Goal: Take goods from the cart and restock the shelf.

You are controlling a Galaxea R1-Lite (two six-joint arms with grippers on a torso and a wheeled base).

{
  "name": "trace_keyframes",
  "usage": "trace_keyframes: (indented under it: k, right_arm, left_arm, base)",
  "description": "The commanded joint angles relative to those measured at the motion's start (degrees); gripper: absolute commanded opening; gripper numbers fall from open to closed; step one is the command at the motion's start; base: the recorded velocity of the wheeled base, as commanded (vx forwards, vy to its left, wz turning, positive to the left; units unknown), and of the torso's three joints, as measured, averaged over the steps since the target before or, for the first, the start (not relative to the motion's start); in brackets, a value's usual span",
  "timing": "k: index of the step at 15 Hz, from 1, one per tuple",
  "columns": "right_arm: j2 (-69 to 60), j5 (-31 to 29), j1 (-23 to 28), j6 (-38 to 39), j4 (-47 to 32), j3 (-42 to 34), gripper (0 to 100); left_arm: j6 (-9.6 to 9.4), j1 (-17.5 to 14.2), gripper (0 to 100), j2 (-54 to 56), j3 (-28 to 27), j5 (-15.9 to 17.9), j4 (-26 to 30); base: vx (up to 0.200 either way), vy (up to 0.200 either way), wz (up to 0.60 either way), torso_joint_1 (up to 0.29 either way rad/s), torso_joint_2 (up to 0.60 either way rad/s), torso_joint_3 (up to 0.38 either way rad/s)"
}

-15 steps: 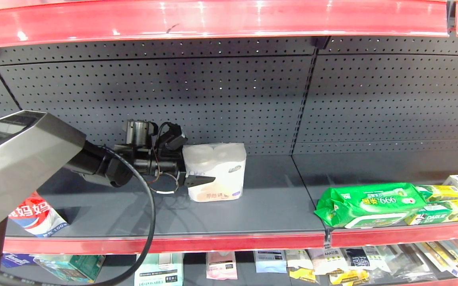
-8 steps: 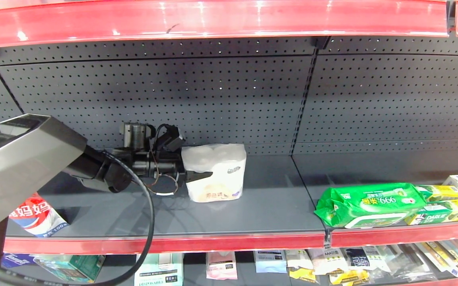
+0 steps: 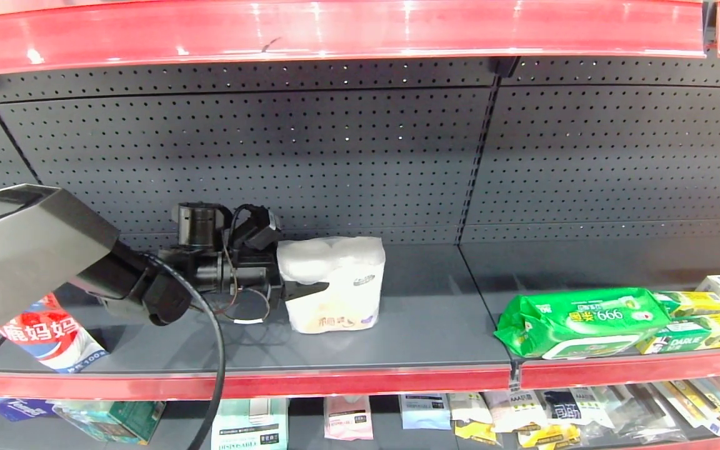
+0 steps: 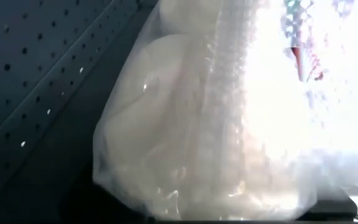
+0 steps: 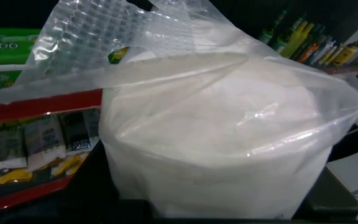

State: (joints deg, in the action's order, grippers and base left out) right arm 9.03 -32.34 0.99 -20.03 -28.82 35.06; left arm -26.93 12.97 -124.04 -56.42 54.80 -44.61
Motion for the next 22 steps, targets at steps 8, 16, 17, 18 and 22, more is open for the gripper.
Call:
trace_keyframes:
  k: [8,16,17,18,22]
  right_arm:
    - [0.3,0.1,0.1,0.0,0.0,0.4,0]
    - [0.0,0.0,0.1,-0.5,0.0,0.8,0]
    - [-0.1,0.0,0.1,-0.5,0.0,0.7,0]
    - [-0.1,0.0,0.1,-0.5,0.0,0.7,0]
    - [0.3,0.1,0.1,-0.5,0.0,0.8,0]
  left_arm:
    - [-0.05,-4.4,0,7.5,14.1,5.7,-6.9]
    - [-0.76,-4.8,0,5.3,14.5,5.9,-6.9]
    - [-0.93,-4.8,0,5.1,14.6,5.9,-7.0]
    - [-0.93,-4.8,0,5.1,14.8,5.9,-6.9]
    - [-2.87,-5.5,0,5.4,17.9,7.3,-7.0]
  base:
    - [0.0,0.0,0.0,0.0,0.0,0.0]
    - [0.0,0.0,0.0,0.0,0.0,0.0]
    - [0.0,0.0,0.0,0.0,0.0,0.0]
    - [0.0,0.0,0.0,0.0,0.0,0.0]
    - [0.0,0.0,0.0,0.0,0.0,0.0]
